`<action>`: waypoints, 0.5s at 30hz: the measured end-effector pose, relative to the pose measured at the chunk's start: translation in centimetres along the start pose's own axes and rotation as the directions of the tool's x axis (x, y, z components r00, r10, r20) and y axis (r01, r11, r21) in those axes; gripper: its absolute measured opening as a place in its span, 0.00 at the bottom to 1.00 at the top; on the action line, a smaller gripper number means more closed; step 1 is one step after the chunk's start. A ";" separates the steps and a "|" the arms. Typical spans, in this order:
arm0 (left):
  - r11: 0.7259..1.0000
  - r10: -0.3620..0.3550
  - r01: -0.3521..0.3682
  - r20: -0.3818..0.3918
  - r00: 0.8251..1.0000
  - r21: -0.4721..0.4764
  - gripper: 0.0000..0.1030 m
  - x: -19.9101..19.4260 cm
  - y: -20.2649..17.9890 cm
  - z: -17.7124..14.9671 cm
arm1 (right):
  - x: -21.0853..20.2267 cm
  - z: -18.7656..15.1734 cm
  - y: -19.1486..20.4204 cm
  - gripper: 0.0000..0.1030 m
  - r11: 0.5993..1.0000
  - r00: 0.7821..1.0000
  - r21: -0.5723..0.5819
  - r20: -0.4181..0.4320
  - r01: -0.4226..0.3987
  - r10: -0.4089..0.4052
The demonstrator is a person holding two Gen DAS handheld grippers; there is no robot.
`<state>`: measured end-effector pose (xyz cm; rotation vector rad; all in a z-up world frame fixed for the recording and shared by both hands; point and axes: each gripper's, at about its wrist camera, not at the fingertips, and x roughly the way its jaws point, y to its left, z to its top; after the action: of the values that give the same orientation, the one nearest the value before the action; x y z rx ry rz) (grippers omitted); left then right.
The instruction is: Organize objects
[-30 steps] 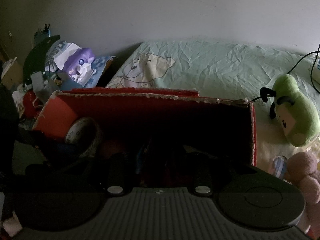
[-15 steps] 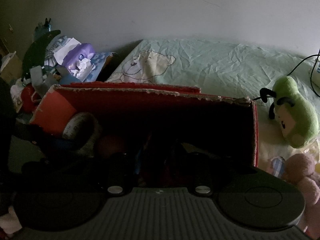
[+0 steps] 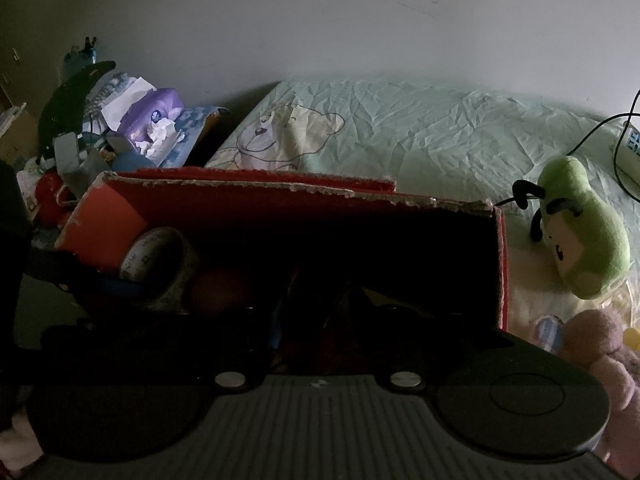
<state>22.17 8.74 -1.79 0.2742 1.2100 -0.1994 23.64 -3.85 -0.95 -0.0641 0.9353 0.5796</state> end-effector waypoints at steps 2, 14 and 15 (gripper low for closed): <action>1.000 -0.007 0.007 0.001 1.000 -0.005 0.89 0.0 0.1 0.0 | 0.0 0.0 0.0 0.35 1.000 1.000 0.002 0.001 -0.003 0.003; 1.000 -0.002 0.002 -0.010 1.000 -0.017 0.91 0.4 -0.1 0.1 | 0.2 0.2 -0.1 0.35 1.000 1.000 0.015 -0.009 -0.010 0.010; 1.000 -0.001 0.001 -0.012 1.000 -0.017 0.91 0.4 -0.2 0.1 | 0.3 0.2 -0.1 0.35 1.000 1.000 0.014 -0.011 -0.009 0.009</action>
<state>22.38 8.55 -2.17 0.2603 1.2232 -0.1881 23.93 -3.78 -1.09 -0.0502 0.9503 0.5815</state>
